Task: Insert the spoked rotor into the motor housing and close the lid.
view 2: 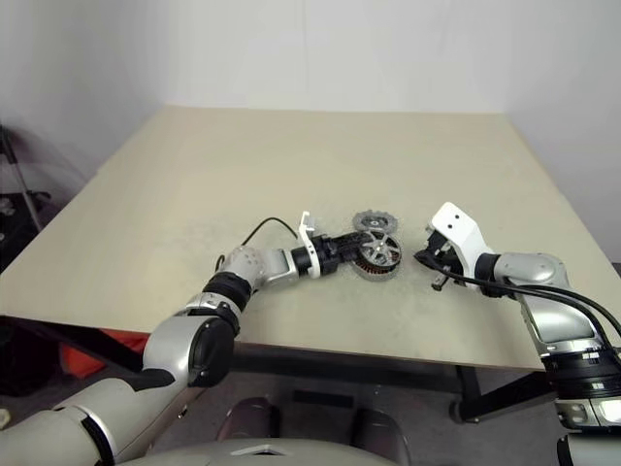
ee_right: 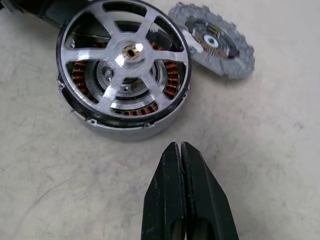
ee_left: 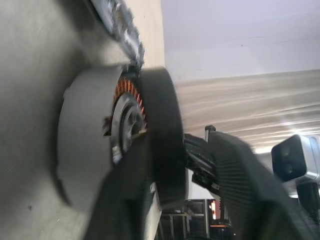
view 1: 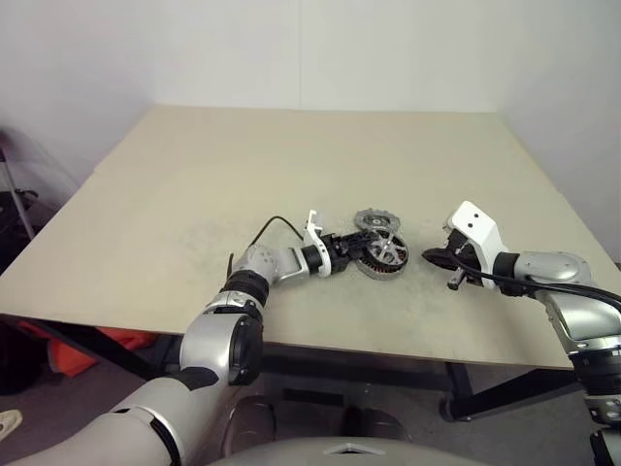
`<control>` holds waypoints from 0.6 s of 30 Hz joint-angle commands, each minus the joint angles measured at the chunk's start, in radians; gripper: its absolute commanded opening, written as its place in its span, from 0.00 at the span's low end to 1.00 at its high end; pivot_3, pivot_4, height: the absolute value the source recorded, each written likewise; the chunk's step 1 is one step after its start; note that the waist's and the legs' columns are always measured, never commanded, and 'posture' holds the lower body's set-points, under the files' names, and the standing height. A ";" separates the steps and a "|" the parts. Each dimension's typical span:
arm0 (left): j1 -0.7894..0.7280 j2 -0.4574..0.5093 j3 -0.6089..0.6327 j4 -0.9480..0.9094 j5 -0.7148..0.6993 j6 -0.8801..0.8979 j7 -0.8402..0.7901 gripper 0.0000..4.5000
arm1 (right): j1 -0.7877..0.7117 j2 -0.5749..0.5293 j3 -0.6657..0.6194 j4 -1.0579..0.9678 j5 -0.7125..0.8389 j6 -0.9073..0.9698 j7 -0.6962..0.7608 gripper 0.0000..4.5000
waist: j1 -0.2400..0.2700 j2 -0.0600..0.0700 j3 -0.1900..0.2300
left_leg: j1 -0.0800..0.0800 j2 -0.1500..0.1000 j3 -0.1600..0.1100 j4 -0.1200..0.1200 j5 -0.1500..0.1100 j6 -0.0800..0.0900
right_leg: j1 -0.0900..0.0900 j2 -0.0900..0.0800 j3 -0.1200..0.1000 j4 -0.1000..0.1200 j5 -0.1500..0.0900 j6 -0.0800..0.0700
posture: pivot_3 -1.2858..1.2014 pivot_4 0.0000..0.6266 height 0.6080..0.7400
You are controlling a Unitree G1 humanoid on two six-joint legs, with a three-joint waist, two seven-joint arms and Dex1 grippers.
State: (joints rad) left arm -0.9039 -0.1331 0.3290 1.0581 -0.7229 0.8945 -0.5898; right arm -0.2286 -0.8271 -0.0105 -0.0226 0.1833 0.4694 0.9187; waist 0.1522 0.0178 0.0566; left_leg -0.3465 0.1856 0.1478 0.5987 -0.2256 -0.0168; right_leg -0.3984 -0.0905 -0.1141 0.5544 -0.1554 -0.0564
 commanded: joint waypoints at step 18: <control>0.047 0.006 0.036 -0.164 -0.013 0.004 -0.033 0.52 | -0.089 0.027 0.006 0.029 -0.004 -0.040 -0.004 0.00 | -0.001 0.000 0.000 | -0.004 0.000 0.000 0.000 0.000 0.002 | -0.005 -0.001 0.000 0.000 0.000 0.001 | 0.52 0.00 1.00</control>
State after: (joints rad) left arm -0.8577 -0.1246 0.3633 0.9613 -0.7205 0.8952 -0.5894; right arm -0.2928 -0.8025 0.0048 0.0139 0.1780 0.4454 0.9174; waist 0.1512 0.0180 0.0565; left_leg -0.3508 0.1857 0.1478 0.5985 -0.2252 -0.0145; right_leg -0.4029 -0.0910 -0.1144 0.5544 -0.1550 -0.0556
